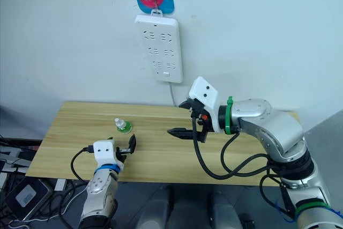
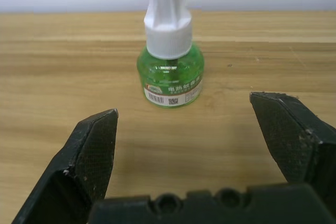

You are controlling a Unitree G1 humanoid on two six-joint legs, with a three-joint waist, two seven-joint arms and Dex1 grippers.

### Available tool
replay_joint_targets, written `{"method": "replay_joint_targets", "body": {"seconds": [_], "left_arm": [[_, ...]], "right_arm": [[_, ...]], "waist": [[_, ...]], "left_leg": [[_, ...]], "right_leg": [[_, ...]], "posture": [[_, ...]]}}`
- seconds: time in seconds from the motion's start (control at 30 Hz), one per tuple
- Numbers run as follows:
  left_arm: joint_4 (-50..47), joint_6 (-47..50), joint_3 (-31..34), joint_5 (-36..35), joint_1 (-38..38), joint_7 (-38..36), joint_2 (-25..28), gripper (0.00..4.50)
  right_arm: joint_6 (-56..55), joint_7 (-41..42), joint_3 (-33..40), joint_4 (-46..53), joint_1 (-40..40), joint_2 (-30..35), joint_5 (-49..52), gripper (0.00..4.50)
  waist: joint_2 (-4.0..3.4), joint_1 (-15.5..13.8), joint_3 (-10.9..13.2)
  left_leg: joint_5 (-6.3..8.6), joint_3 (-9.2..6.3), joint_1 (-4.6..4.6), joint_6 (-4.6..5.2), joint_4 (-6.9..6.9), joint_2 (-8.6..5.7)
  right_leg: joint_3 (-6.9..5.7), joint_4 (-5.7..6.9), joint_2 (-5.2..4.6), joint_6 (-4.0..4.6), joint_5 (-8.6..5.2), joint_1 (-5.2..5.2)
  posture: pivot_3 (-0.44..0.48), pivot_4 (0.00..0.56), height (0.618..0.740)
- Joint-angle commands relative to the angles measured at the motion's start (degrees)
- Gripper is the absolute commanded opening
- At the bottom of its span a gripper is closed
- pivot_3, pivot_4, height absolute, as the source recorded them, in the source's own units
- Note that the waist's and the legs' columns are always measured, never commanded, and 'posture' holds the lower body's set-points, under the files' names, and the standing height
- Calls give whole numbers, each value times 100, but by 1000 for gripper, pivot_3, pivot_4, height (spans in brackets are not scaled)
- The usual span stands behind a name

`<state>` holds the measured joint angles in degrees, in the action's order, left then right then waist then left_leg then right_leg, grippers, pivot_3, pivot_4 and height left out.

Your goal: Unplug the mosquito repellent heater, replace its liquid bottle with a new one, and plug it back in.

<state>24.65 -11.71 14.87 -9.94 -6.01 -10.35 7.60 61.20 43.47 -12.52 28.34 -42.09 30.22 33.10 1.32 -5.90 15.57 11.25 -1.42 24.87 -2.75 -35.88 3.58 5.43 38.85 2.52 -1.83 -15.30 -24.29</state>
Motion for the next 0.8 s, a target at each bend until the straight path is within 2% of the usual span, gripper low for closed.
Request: {"method": "replay_joint_targets", "body": {"seconds": [0.03,0.17,0.4,0.5,0.67,0.8], "left_arm": [[733,-382,213,-180,-439,-60,91,4500],[1857,-805,229,-145,-1060,-208,229,4500],[3156,-1240,344,-181,-1868,-163,367,4500],[3374,-1341,433,-260,-2007,-101,352,3890],[3395,-1470,393,-241,-1979,-144,328,2327],[3224,-1525,181,-50,-1903,-271,413,2286]], "right_arm": [[279,-64,259,53,-192,-81,319,4461],[439,-154,292,31,-330,-44,382,4461],[537,-154,337,36,-390,171,488,4461],[564,-172,344,19,-434,175,509,4500],[517,-233,339,-65,-477,132,477,4500],[387,-370,504,-118,-255,86,443,4500]], "waist": [[2,-15,5],[10,-15,14],[11,-14,15],[11,-2,15],[11,-7,14],[11,-13,14]], "left_leg": [[0,-1,0,0,-1,0],[0,3,0,0,-5,-3],[0,2,3,-1,2,-4],[0,1,3,-1,6,-3],[0,1,3,-1,6,-3],[0,2,3,-1,5,-4]], "right_leg": [[-1,0,0,0,0,1],[3,1,-2,0,0,1],[-2,-8,-3,-1,0,1],[-5,-7,-2,-1,0,0],[-6,-7,-2,-1,1,0],[-5,-6,-3,-1,1,1]], "posture": [[285,307,740],[272,300,740],[262,285,740],[261,279,740],[261,272,740],[281,266,740]]}}
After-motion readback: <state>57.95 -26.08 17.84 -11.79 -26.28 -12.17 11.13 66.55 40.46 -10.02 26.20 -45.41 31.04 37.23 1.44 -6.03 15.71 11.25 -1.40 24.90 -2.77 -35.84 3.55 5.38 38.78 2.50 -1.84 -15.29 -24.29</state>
